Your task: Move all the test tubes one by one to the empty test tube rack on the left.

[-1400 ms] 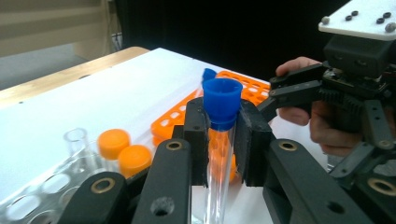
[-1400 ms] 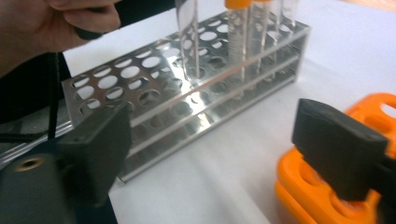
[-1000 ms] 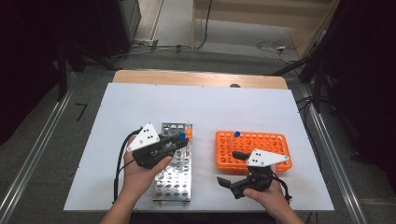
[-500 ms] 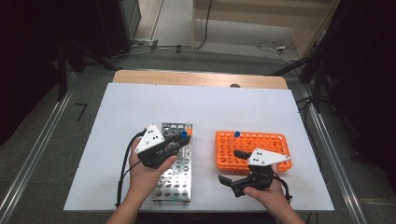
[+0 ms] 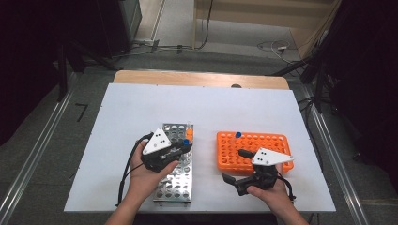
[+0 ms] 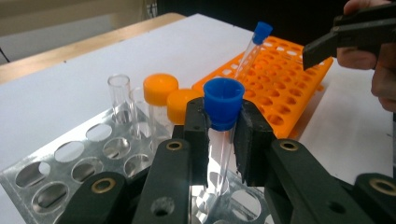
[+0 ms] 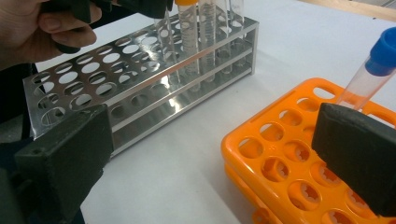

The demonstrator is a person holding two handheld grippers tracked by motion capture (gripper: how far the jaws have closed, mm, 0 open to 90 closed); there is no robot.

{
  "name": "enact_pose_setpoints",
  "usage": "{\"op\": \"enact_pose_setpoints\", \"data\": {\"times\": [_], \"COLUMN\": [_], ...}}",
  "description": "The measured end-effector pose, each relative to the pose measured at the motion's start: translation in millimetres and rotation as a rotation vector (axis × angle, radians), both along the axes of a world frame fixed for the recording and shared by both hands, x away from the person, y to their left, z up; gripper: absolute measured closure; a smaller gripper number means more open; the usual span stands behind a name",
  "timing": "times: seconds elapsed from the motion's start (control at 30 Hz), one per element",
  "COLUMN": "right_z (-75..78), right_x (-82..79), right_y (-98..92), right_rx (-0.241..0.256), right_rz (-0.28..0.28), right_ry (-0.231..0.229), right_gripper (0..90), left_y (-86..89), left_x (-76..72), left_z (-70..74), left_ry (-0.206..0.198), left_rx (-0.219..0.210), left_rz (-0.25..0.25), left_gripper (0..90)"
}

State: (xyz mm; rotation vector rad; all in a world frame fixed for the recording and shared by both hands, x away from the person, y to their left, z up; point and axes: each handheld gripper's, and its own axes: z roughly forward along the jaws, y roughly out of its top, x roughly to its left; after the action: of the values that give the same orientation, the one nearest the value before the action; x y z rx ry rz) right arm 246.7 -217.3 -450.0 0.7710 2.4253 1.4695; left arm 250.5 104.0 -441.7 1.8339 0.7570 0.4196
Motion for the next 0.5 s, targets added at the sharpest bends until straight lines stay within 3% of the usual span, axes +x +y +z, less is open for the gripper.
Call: {"op": "enact_pose_setpoints", "data": {"times": [0.3, 0.5], "right_z": [-2.2, -5.7], "right_x": [7.8, 16.7], "right_y": [-3.8, -4.0], "right_rx": [0.004, 0.011], "right_rz": [-0.046, -0.102], "right_ry": [0.004, 0.017], "right_gripper": [0.0, 1.3], "left_y": [-1.8, -0.4], "left_x": [2.5, 1.6], "left_z": [-4.7, -4.0], "left_ry": [0.074, 0.092], "left_rx": [0.057, 0.031], "left_rz": [-0.031, -0.053], "left_gripper": [74.4, 61.7]}}
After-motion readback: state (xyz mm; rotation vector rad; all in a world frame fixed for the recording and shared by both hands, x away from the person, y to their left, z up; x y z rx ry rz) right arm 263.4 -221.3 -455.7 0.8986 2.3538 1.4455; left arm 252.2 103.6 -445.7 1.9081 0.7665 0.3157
